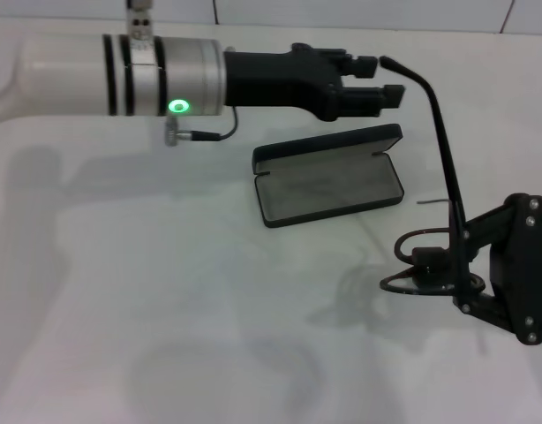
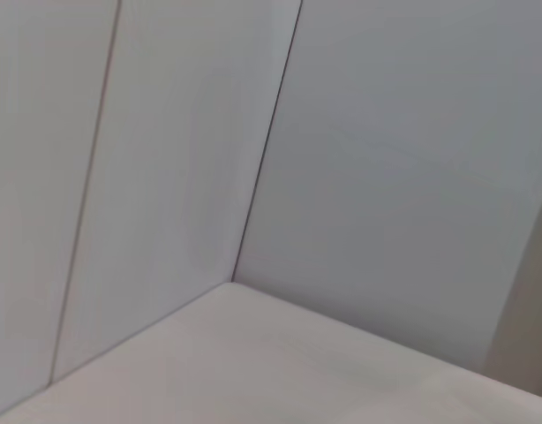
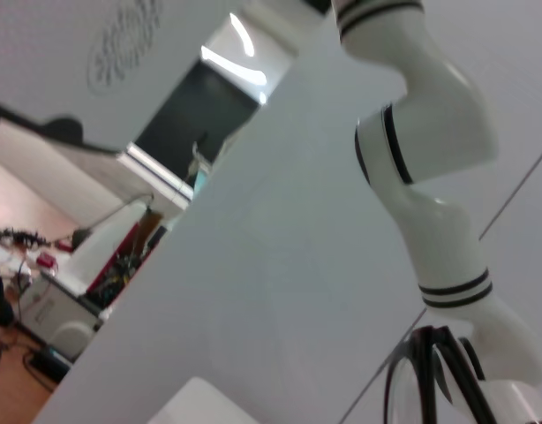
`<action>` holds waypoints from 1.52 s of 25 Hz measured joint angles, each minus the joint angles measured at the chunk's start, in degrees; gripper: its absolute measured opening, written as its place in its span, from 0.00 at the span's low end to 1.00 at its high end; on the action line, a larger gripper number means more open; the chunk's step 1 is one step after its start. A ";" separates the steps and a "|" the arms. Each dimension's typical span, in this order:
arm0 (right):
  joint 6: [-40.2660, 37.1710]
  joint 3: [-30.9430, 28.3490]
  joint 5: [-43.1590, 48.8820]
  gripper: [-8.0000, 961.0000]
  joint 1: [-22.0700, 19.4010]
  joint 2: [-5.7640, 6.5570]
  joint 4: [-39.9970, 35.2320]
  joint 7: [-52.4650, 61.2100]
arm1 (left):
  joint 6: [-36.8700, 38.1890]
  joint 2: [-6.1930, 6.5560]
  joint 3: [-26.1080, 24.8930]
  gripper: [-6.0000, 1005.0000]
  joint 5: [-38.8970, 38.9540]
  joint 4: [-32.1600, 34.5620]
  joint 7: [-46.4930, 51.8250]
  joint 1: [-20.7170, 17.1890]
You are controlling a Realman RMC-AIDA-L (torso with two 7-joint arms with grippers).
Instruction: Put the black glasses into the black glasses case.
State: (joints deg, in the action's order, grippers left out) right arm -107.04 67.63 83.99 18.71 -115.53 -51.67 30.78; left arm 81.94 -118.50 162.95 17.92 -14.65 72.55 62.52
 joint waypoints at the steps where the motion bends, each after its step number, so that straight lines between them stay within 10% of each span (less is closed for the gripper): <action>1: 0.00 0.00 0.00 0.13 0.00 0.00 0.00 0.00 | -0.18 -0.39 0.00 0.64 0.32 0.09 -1.05 0.34; 12: 3.94 -4.02 0.21 0.13 6.76 0.30 11.31 5.85 | 2.18 -1.00 0.00 0.64 4.39 6.15 -13.06 0.66; 28: 11.48 -3.73 0.68 0.13 7.01 0.22 12.43 9.19 | 9.26 -1.05 0.05 0.64 2.25 5.89 -19.51 -1.20; 38: 18.68 -2.24 8.71 0.13 6.05 -0.43 7.25 10.77 | 9.03 -0.76 0.00 0.64 15.50 3.74 -21.25 -5.47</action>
State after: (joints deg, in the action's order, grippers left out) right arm -88.36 65.39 92.70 24.76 -115.96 -44.42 41.55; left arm 90.98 -119.26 162.95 33.42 -10.91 51.30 57.05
